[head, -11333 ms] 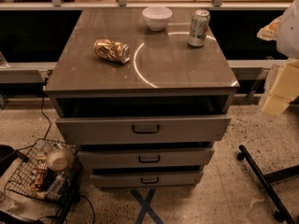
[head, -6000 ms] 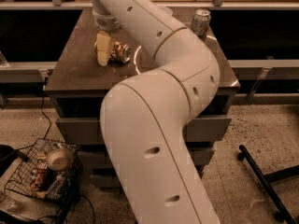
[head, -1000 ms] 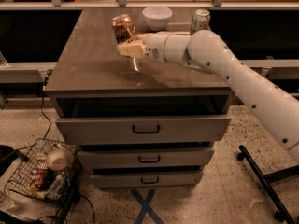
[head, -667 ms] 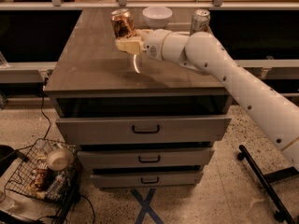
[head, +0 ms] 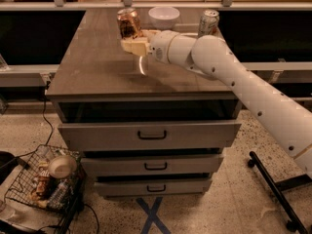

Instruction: Place orange can upright

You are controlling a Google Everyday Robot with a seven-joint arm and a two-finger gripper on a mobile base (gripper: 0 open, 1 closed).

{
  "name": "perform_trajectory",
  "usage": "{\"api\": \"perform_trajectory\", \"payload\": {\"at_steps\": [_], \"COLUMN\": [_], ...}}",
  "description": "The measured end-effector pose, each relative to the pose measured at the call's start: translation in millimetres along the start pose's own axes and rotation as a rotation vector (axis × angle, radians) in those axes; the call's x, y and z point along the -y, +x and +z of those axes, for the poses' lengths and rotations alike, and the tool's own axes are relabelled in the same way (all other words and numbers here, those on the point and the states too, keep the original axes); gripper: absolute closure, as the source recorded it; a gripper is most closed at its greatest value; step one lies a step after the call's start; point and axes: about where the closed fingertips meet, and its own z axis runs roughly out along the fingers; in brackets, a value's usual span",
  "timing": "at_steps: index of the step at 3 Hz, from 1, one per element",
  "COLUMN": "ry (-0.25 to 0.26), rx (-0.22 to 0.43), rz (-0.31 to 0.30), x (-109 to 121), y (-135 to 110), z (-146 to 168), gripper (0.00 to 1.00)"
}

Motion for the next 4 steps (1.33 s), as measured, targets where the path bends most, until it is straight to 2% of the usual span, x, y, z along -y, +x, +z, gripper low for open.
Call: {"api": "perform_trajectory", "payload": {"at_steps": [1, 2, 4], "ry": [0.002, 0.011, 0.021], "rx": [0.009, 0.012, -0.012], "rz": [0.020, 0.054, 0.065], "x": [-3, -9, -15], "y": [8, 29, 48], "z": [-4, -13, -17], "gripper": [1.00, 1.00, 1.00]}}
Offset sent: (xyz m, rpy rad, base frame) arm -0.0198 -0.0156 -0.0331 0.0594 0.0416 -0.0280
